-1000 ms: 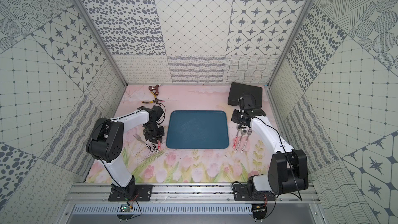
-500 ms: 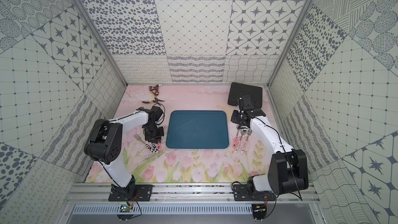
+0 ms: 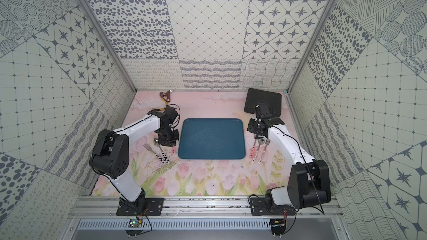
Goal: Set the spoon and fork side by side
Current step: Pick up the fork at the center of the board, then place the fork on the tray.
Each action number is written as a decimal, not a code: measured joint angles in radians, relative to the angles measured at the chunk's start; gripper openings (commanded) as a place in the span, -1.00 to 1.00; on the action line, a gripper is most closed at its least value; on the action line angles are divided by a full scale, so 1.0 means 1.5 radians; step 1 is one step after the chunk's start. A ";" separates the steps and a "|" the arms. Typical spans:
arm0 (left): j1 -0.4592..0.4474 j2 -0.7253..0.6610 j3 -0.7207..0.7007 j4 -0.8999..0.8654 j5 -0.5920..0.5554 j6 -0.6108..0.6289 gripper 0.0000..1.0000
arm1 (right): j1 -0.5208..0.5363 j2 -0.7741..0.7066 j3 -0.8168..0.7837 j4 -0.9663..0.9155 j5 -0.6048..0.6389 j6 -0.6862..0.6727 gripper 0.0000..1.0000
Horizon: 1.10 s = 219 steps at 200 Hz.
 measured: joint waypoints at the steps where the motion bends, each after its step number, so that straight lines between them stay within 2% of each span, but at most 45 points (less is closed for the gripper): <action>1: -0.001 0.000 0.002 -0.001 0.000 0.000 -0.96 | 0.000 0.000 0.000 0.000 0.000 0.000 -0.57; 37: -0.045 0.020 0.079 -0.030 0.008 -0.001 -0.95 | 0.000 0.000 -0.001 0.000 0.000 0.001 -0.57; 77: -0.081 0.086 0.153 -0.051 0.020 -0.001 -0.96 | 0.000 0.000 -0.001 0.000 0.003 0.002 -0.57; 135: -0.093 0.157 0.177 -0.059 0.025 0.000 -0.97 | 0.001 -0.011 -0.011 0.000 0.007 0.002 -0.57; 219: -0.115 0.194 0.175 -0.059 0.031 0.005 -0.96 | 0.001 -0.011 -0.011 0.000 0.008 0.002 -0.56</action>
